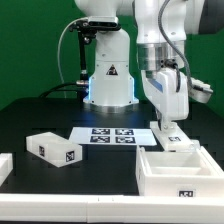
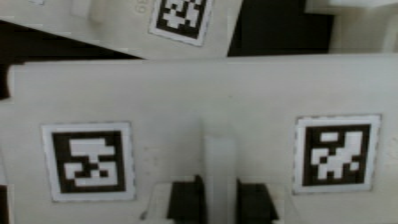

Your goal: Assemble cabinet

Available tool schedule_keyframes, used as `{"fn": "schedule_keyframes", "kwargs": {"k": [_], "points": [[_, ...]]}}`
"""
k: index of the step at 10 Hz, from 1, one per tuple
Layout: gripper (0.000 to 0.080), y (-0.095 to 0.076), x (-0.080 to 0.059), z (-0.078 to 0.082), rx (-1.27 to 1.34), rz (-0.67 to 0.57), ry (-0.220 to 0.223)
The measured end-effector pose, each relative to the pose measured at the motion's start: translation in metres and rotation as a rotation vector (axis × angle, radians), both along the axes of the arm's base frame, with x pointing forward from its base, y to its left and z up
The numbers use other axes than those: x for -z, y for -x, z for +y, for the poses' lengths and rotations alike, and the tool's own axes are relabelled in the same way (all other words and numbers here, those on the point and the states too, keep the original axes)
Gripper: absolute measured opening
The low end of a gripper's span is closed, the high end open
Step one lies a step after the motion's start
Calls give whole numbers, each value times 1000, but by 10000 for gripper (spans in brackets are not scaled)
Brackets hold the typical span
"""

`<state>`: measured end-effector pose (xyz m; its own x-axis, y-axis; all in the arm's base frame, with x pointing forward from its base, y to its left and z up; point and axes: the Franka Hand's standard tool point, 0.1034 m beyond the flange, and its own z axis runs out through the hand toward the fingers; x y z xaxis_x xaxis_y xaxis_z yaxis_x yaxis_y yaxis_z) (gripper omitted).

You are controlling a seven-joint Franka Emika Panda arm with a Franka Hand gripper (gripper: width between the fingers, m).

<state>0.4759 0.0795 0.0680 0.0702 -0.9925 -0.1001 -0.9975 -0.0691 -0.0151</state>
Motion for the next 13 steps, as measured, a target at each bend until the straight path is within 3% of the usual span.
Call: {"fn": "schedule_keyframes", "kwargs": {"k": [7,13], "points": [[64,7,3,11,-33,33,-7],[64,-3,4,8,-25,24,-3]]}}
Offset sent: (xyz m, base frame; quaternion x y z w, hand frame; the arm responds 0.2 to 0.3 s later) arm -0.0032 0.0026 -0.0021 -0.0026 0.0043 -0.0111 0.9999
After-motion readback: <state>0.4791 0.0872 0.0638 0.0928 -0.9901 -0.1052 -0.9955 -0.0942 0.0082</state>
